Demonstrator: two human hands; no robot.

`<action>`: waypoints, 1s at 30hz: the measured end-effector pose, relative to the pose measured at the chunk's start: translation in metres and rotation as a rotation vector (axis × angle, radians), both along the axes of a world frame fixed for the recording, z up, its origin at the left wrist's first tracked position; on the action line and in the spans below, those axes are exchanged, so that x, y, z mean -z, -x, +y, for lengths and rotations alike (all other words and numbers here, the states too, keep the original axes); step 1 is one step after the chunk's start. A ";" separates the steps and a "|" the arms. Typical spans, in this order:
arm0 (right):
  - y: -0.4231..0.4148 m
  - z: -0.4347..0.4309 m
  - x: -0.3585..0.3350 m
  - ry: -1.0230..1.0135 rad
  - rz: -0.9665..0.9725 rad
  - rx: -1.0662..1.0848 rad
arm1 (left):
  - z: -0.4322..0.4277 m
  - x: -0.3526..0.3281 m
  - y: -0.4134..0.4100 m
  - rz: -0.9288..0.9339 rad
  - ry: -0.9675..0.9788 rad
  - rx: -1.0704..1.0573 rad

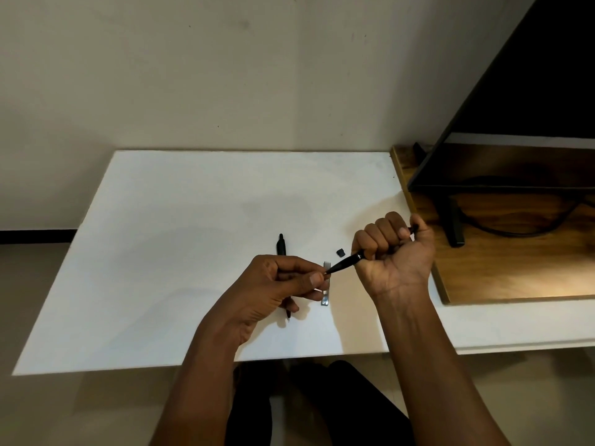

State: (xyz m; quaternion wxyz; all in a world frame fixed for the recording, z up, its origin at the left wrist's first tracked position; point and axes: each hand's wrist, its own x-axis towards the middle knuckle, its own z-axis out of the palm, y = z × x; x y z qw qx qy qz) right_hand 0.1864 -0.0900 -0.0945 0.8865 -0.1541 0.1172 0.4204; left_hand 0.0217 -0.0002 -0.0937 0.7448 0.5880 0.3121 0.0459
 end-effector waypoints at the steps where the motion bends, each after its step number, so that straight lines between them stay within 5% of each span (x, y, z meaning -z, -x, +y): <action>1: 0.000 0.000 0.000 0.004 -0.001 0.001 | 0.000 0.000 0.000 0.001 0.002 -0.001; 30: 0.000 0.000 -0.001 -0.011 0.010 0.015 | 0.001 0.002 0.001 0.001 -0.020 -0.001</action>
